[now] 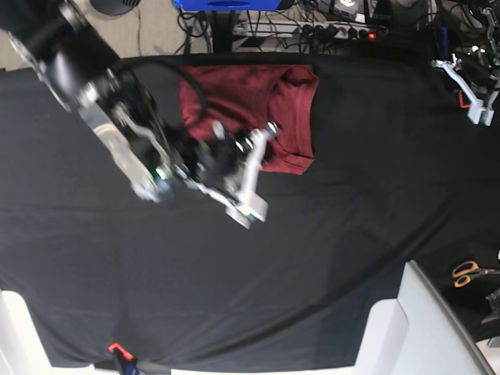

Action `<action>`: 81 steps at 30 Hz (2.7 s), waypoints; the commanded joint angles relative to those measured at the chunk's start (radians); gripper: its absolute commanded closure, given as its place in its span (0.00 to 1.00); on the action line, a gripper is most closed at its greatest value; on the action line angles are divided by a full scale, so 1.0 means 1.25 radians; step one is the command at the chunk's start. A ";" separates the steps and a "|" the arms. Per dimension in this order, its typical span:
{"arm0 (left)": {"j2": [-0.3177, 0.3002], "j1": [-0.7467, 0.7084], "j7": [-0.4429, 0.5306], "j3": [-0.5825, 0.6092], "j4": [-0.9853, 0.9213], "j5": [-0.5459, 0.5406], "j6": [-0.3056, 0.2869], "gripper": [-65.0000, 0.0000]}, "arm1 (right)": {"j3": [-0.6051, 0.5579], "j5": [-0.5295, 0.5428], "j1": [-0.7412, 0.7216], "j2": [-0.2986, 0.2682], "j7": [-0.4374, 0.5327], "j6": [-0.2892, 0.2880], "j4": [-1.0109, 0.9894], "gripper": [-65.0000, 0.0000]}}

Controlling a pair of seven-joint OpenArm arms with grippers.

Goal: Fold the T-shirt properly
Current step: 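Release the fabric and withdraw the right gripper beside the shirt, then move the left gripper to the shirt's side and press the fabric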

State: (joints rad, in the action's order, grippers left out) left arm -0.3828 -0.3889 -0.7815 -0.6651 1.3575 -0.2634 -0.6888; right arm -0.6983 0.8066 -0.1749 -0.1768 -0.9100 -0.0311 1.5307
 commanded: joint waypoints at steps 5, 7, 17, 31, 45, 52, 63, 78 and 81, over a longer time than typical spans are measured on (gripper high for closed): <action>0.002 0.006 -0.136 0.119 0.158 -0.019 -0.008 1.00 | 0.024 0.010 0.083 -0.122 0.105 0.079 0.175 1.00; 0.025 0.045 -0.229 0.136 0.226 -0.070 -0.008 1.00 | 0.025 0.010 0.102 -0.159 0.119 0.106 0.210 1.00; 0.054 0.184 -0.454 0.265 0.408 -0.223 0.003 1.00 | 0.029 0.018 0.132 -0.225 0.108 0.126 0.249 1.00; 0.117 0.196 -0.430 0.189 0.158 -0.351 -0.008 0.85 | 0.182 0.012 0.277 -0.222 0.095 0.121 0.260 1.00; 0.128 0.205 -0.387 0.178 -0.133 -0.644 -0.008 0.06 | 0.179 0.011 0.285 -0.225 0.092 0.120 0.247 1.00; 0.178 0.207 -0.386 0.184 -0.133 -0.638 -0.008 0.07 | 0.177 0.011 0.282 -0.222 0.095 0.119 0.206 1.00; 0.268 0.245 -0.328 0.210 -0.237 -0.439 -0.008 0.10 | 0.180 0.011 0.282 -0.224 0.096 0.119 0.209 1.00; 0.282 0.276 -0.270 0.368 -0.284 -0.413 -0.008 1.00 | 0.192 0.011 0.284 -0.227 0.105 0.119 0.210 1.00; 0.258 0.279 -0.273 0.371 -0.276 -0.420 -0.008 1.00 | 0.225 0.011 0.303 -0.227 0.143 0.119 0.207 1.00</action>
State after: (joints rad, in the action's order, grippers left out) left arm -0.0586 -0.0311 -1.0924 -0.2047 1.0218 -0.8162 -0.7227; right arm -0.4236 0.8135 0.2070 -0.4492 -0.7403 0.1230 1.7737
